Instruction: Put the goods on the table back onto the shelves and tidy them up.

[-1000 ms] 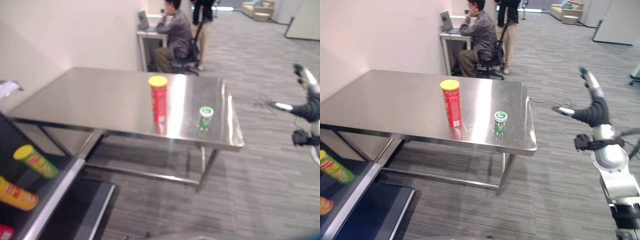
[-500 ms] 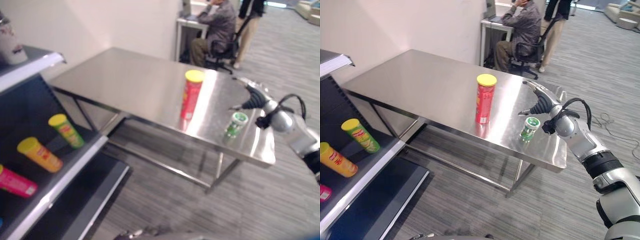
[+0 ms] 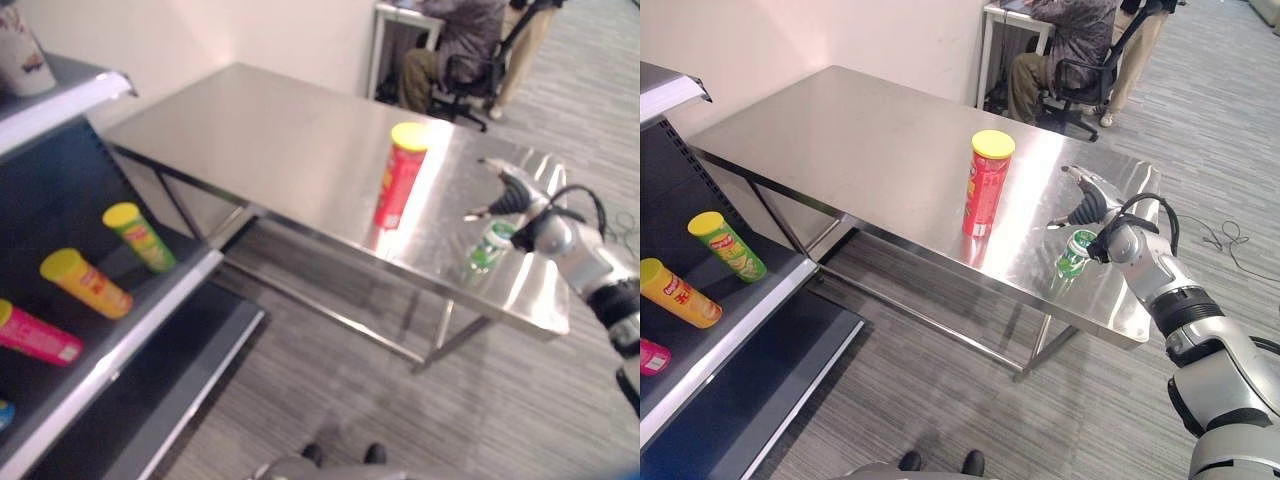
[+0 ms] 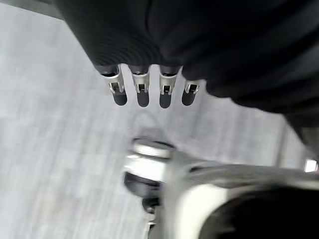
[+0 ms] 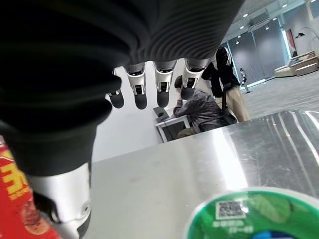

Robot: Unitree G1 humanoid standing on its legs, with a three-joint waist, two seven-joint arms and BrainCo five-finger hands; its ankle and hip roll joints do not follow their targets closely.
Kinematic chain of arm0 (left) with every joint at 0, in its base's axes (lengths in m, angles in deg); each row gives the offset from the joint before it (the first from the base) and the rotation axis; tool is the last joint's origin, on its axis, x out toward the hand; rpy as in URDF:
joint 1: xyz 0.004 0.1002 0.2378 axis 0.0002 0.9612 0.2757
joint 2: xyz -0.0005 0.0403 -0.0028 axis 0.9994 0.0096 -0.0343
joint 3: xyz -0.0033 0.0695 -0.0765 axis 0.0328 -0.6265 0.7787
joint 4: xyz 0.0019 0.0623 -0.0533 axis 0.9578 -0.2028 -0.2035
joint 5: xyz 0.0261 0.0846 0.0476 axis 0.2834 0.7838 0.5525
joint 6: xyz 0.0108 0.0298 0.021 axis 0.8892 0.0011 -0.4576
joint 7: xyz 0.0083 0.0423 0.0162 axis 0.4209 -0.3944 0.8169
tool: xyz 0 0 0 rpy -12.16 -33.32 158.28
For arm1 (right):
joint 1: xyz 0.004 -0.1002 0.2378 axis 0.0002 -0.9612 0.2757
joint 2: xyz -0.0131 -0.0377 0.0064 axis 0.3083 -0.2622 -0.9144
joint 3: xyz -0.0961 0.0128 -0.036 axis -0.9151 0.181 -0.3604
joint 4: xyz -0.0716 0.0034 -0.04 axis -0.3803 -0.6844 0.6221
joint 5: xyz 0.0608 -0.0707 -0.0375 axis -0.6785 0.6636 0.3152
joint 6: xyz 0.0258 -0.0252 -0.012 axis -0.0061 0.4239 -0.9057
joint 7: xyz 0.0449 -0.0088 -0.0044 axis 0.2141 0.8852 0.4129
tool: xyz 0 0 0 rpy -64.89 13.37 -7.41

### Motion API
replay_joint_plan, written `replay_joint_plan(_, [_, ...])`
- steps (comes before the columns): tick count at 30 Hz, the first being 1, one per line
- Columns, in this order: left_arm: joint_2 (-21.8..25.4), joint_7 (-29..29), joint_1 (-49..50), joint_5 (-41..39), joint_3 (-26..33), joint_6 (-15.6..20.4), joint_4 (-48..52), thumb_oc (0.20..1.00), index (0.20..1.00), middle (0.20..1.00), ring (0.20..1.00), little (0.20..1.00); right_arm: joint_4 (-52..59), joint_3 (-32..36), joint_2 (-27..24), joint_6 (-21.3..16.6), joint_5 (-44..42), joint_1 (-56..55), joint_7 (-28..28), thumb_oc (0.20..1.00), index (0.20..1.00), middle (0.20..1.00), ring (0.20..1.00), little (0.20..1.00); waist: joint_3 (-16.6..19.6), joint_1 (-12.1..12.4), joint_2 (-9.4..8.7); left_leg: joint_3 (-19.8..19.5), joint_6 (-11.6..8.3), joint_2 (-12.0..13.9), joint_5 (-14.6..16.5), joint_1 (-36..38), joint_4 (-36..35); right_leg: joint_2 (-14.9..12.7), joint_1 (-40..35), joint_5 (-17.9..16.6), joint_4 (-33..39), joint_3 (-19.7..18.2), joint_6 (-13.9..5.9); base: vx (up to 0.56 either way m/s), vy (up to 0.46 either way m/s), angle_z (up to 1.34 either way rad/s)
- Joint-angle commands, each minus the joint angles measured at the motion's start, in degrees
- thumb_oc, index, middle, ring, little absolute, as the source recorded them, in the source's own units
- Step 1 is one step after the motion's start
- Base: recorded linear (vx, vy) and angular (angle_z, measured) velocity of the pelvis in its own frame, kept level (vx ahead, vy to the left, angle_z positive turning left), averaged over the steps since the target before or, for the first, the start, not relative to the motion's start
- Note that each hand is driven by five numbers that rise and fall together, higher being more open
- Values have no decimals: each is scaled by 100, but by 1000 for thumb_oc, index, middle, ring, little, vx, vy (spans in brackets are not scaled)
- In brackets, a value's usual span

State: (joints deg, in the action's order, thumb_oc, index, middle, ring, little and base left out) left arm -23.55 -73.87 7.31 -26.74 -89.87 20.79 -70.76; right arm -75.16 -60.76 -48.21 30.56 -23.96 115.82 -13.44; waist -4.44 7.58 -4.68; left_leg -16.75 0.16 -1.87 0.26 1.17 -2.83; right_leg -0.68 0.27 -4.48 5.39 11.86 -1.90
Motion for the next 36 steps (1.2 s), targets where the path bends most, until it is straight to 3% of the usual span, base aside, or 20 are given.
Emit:
replay_joint_plan(1, [-173, 7, -140, 232, -226, 61, -280, 1000, 1000, 1000, 1000, 1000, 357, 210, -560, -125, -394, -139, -14, 1000, 1000, 1000, 1000, 1000, 224, 81, 153, -18, -408, 397, -30, 71, -217, -105, -274, 473, -39, -82, -360, 0, 0, 0])
replay_joint_plan(12, [-210, -16, -156, 214, -139, 88, -296, 1000, 1000, 1000, 1000, 1000, 959, 636, -811, -243, -674, -831, 155, 1000, 1000, 1000, 1000, 1000, 226, -55, 225, 76, -390, 425, 12, 146, -217, -107, -296, 489, -39, -200, -367, 10, 0, -5])
replay_joint_plan(36, [-209, 32, -234, 129, -20, 27, -439, 1000, 1000, 1000, 1000, 1000, 653, 360, -401, -110, -916, -902, 422, 1000, 1000, 1000, 1000, 1000, 194, -68, 178, 154, -392, 469, 29, 125, -217, -87, -255, 504, -39, -245, -355, 3, 1, -1])
